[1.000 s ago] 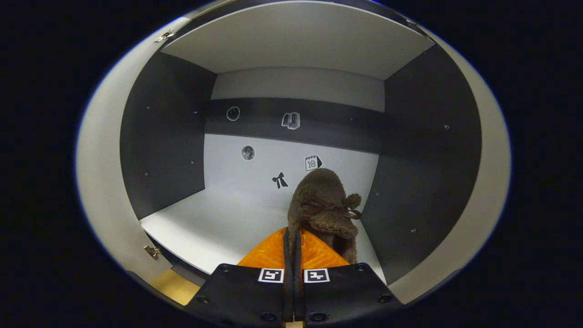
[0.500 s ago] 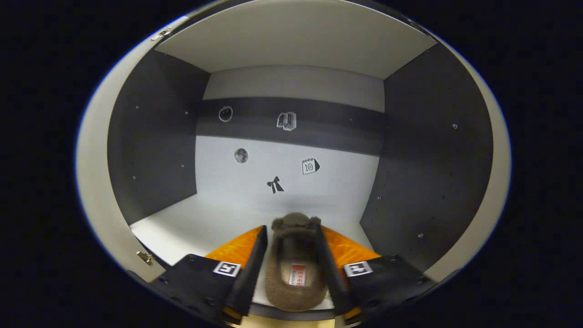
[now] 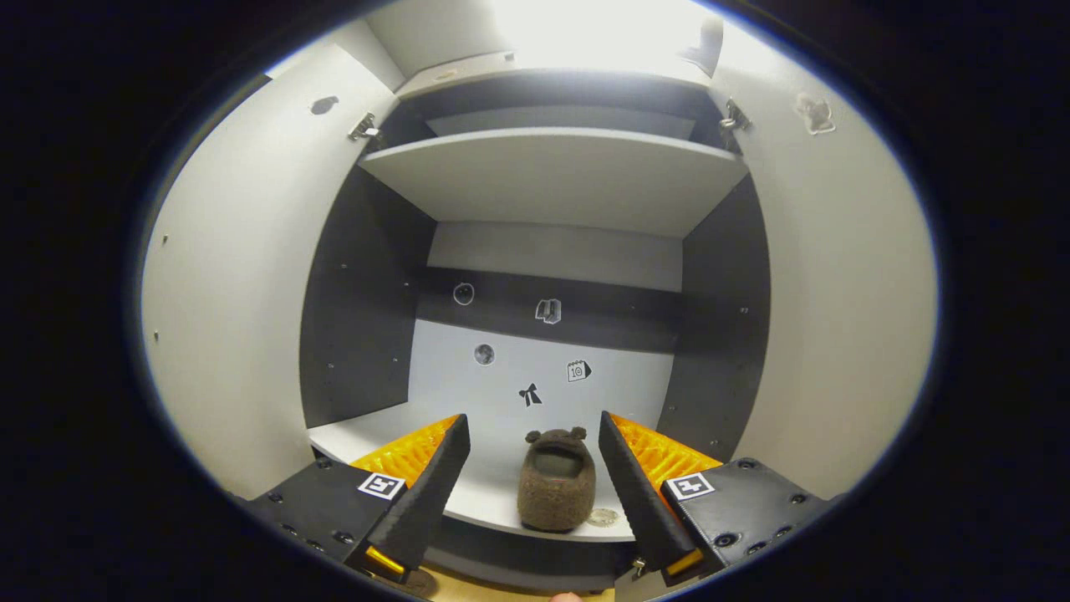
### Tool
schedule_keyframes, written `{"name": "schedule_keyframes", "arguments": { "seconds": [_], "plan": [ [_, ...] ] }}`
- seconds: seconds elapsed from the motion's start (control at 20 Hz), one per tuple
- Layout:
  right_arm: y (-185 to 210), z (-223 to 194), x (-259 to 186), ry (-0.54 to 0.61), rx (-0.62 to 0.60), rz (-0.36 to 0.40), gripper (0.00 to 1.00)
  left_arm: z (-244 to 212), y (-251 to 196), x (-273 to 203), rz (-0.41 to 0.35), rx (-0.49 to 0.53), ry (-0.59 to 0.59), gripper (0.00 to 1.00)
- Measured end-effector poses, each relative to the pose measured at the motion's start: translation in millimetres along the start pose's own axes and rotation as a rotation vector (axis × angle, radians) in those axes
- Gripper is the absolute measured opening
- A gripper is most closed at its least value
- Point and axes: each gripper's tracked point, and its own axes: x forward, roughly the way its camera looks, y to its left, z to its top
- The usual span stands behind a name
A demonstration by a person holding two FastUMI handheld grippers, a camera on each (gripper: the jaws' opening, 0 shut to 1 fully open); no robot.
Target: Grab one shoe with the right hand and put it into the shoe cabinet, grab the other shoe with the left hand and put it into the shoe cabinet; then close the right door with the right hand and the left door with the left hand.
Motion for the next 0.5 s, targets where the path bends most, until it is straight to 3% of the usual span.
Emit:
{"name": "schedule_keyframes", "arguments": {
  "seconds": [0.05, 0.1, 0.5],
  "plan": [
    [1.2, -2.2, -11.8, -0.004, 0.002, 0.003, 0.97, -9.9, -1.7, 1.3, -0.009, 0.004, 0.019, 0.89],
    [2.5, -4.7, -22.4, -0.004, 0.009, 0.009, 0.97, -19.8, -3.9, 3.1, -0.017, 0.01, 0.038, 0.82],
    [6.5, -34.9, -93.2, 0.015, -0.021, 0.028, 0.98, -108.5, -18.0, 16.7, -0.081, 0.028, 0.225, 0.83]
  ]
}}
